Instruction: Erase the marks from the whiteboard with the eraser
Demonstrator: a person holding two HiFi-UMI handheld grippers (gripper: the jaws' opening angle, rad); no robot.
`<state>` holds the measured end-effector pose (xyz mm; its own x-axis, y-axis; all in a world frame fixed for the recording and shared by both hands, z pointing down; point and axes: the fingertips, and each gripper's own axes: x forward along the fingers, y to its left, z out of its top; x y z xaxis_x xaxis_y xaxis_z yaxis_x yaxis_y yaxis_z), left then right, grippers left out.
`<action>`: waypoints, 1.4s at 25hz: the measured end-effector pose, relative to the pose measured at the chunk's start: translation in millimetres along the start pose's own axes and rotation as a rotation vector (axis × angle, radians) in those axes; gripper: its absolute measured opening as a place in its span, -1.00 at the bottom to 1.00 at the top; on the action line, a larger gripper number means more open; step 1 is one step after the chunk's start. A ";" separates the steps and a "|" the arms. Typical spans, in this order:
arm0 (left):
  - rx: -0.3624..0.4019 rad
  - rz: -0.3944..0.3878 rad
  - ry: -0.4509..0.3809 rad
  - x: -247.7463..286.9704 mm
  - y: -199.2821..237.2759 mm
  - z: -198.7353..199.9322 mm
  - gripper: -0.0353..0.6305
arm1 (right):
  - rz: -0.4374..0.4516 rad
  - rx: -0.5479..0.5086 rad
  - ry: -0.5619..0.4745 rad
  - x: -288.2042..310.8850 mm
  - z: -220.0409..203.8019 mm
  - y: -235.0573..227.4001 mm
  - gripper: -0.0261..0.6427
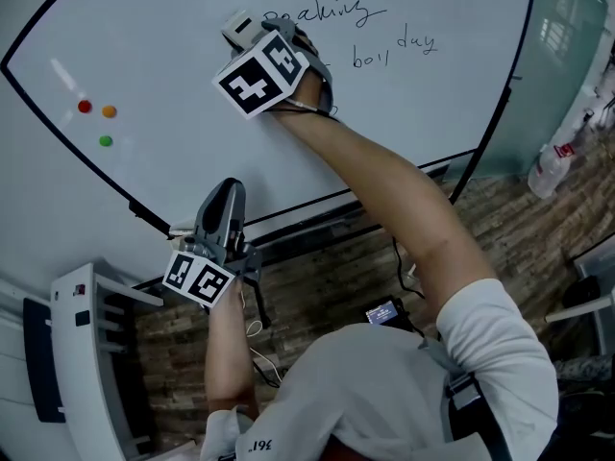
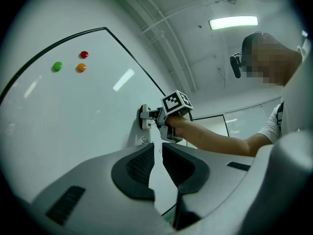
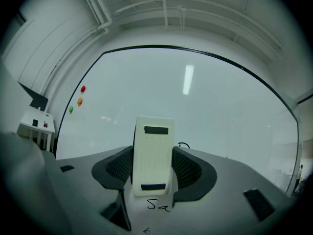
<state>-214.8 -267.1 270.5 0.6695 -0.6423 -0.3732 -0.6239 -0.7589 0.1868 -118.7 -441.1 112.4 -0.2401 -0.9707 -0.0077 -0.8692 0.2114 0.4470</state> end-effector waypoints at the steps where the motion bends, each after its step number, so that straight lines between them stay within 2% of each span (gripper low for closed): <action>1: -0.001 -0.002 0.000 1.9 -1.2 -1.1 -0.77 | -0.002 -0.002 0.003 -0.4 -1.6 -3.0 -0.13; 35: -0.009 -0.029 0.040 43.2 -40.6 -29.1 -0.77 | -0.063 0.040 0.019 -25.6 -44.1 -93.7 -0.14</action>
<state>-148.8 -267.3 273.3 0.7027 -0.6239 -0.3420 -0.6005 -0.7779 0.1851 -12.1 -441.1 110.2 -0.1762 -0.9842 -0.0178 -0.8989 0.1535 0.4104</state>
